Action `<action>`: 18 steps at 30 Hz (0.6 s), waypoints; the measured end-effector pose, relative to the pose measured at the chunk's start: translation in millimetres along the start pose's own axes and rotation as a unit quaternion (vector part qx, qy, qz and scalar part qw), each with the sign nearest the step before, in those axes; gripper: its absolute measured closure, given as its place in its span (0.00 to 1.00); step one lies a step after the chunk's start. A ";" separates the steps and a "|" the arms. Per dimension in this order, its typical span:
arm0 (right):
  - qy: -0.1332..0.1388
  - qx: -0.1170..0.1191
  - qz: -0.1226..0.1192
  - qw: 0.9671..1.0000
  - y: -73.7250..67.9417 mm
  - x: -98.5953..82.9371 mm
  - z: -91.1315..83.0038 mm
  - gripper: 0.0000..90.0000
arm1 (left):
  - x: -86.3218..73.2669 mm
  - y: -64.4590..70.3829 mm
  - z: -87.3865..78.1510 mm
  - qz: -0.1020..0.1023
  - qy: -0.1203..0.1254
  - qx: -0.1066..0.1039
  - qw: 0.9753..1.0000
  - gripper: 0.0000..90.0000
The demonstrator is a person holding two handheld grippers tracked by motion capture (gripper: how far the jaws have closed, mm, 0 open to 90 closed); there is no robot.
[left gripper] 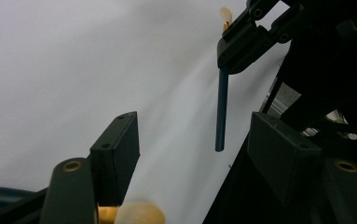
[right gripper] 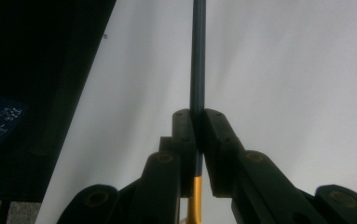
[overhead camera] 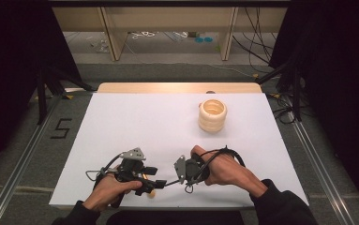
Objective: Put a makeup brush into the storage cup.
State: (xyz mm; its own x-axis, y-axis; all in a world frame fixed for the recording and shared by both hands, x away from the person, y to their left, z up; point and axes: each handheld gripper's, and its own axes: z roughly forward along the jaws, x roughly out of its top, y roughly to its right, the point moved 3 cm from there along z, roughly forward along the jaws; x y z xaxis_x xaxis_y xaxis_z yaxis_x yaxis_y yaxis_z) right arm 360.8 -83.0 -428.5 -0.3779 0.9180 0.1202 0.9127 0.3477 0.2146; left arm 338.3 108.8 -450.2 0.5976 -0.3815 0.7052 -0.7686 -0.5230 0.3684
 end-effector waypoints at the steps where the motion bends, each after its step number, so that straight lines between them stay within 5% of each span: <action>1: -0.002 -0.001 -0.002 1.000 -0.3 0.7 0.0 0.93 | 0.0 -0.2 0.8 -0.001 -0.006 -0.006 1.000 0.38; 11: 0.006 -0.003 -0.019 1.000 -2.1 6.4 0.2 0.93 | 0.9 2.8 9.1 -0.007 -0.026 -0.040 0.999 0.43; 18: 0.010 -0.007 -0.030 0.999 -4.0 12.4 1.6 0.93 | 1.7 2.6 14.1 -0.020 -0.026 -0.044 0.998 0.49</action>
State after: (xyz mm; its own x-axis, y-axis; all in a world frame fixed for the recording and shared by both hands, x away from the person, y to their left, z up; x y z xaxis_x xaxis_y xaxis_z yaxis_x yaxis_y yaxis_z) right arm 352.7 -72.6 -429.5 -0.4349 0.8915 0.1266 0.8861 0.3987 0.2362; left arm 340.5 96.0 -456.6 0.6374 -0.4024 0.6571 -0.7597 -0.4705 0.4489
